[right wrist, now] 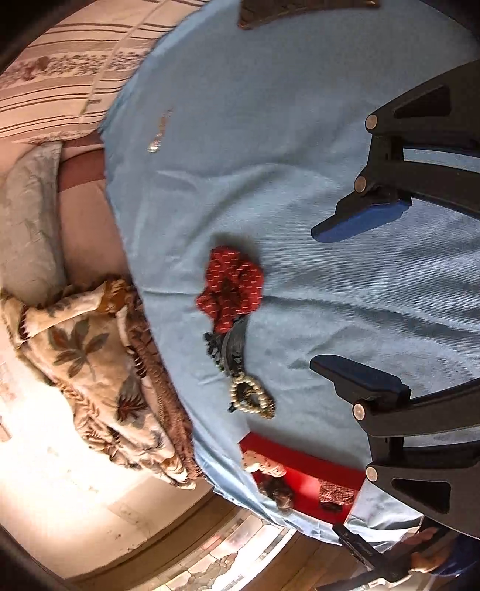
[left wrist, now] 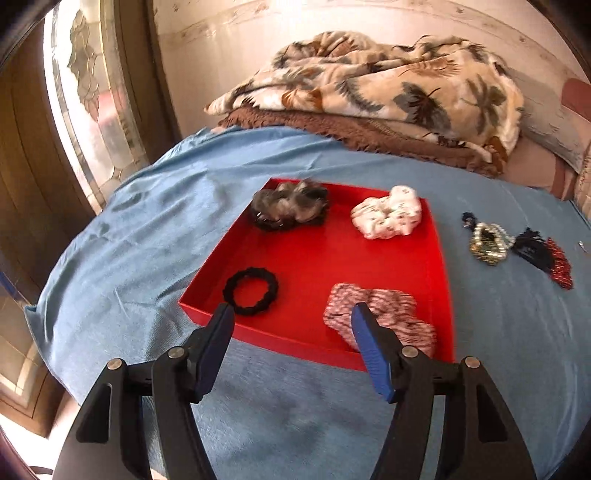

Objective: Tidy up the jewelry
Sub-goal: 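Move both open grippers back to the remaining pile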

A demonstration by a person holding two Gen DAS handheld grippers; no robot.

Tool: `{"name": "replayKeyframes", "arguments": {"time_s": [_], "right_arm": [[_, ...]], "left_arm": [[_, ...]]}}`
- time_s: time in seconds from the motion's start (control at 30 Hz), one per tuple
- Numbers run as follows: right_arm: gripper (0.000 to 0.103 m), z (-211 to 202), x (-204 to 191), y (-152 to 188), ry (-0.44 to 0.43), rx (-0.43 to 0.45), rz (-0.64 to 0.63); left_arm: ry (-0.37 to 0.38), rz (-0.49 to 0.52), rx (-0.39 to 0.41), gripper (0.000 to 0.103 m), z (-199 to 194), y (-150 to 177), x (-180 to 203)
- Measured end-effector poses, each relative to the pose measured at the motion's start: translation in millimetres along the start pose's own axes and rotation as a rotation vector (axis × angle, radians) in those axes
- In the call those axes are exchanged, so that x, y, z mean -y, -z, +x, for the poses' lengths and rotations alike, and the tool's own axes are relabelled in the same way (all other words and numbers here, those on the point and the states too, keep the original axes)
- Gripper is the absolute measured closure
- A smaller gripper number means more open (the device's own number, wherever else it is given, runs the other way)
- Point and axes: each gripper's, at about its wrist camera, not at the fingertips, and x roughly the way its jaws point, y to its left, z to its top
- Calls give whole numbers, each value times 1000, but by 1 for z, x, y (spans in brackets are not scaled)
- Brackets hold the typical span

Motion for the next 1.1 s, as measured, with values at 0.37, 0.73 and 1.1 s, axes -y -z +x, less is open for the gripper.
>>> {"name": "replayKeyframes", "arguments": {"time_s": [0.37,0.73,1.1], "right_arm": [[35,10,4,-44,31,38,-16],[36,79,32,-90,-39,-45,105],[56,126,45,-99,-114,-167,83]], "left_arm": [[174,101,35,36,-33,-42,75],[337,113,-136,36,27,-101,187],[307,217,-236,37,106,-106,291]]}}
